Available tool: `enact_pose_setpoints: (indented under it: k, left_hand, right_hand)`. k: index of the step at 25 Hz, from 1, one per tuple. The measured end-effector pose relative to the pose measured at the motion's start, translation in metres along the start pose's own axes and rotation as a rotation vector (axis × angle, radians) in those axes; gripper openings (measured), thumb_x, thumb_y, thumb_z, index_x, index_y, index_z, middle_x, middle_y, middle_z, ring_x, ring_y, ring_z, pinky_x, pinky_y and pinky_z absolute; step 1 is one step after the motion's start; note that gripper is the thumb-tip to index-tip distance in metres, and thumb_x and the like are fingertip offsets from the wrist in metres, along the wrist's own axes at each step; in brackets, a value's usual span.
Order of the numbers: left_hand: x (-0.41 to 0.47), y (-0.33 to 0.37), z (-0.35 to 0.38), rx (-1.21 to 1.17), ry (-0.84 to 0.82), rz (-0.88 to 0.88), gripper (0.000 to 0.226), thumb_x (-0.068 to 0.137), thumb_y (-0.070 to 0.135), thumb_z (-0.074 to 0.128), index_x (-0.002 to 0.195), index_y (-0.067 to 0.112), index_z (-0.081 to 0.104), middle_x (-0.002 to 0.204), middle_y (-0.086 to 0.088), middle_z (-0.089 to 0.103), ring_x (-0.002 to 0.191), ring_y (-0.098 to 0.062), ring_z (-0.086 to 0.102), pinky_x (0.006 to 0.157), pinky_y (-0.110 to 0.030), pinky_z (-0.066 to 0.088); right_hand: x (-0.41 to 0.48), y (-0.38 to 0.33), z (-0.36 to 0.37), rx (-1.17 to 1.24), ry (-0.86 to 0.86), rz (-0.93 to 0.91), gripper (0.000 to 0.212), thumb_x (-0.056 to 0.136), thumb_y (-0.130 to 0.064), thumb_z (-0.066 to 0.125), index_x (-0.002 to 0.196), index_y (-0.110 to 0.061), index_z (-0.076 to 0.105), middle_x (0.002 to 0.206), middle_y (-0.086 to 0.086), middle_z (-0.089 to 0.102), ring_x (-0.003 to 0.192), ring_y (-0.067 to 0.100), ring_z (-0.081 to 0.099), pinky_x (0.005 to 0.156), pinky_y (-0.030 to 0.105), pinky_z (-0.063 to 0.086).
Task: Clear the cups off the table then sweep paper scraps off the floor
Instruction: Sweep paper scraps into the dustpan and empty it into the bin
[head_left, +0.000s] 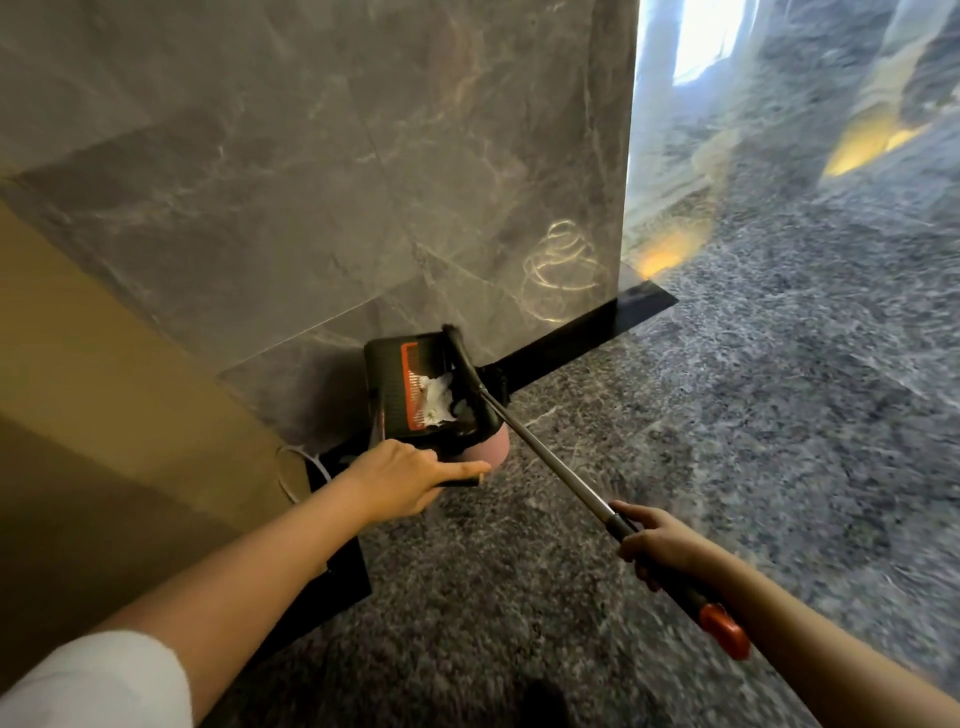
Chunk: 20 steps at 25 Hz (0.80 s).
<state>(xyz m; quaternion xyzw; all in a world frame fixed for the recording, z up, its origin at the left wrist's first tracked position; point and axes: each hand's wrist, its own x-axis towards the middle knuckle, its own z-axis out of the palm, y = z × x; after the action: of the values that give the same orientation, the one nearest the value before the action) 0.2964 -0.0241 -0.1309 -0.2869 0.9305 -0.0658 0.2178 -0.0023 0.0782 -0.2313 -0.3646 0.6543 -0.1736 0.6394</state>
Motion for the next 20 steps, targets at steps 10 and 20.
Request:
enact_pose_setpoints:
  k: [10, 20]
  left_hand:
    - [-0.004, -0.003, 0.006, -0.045, -0.007, 0.032, 0.063, 0.101, 0.034, 0.028, 0.131, 0.056, -0.023, 0.099, -0.006, 0.057, 0.077, -0.023, 0.058, 0.059, -0.032, 0.036]
    - [-0.01, -0.009, 0.009, -0.227, 0.158, -0.061, 0.057, 0.099, 0.047, 0.033, 0.135, 0.056, -0.01, 0.09, -0.001, 0.059, 0.079, -0.021, 0.062, 0.062, -0.026, 0.038]
  right_hand:
    - [0.005, 0.004, 0.0, 0.029, 0.0, 0.005, 0.074, 0.083, 0.005, 0.052, 0.146, -0.025, 0.03, 0.088, 0.01, 0.054, 0.045, 0.013, 0.053, 0.041, 0.024, 0.045]
    - [0.009, -0.001, 0.004, 0.086, -0.006, 0.028, 0.072, 0.084, 0.008, 0.05, 0.146, -0.023, 0.03, 0.082, 0.011, 0.054, 0.043, 0.015, 0.051, 0.039, 0.023, 0.043]
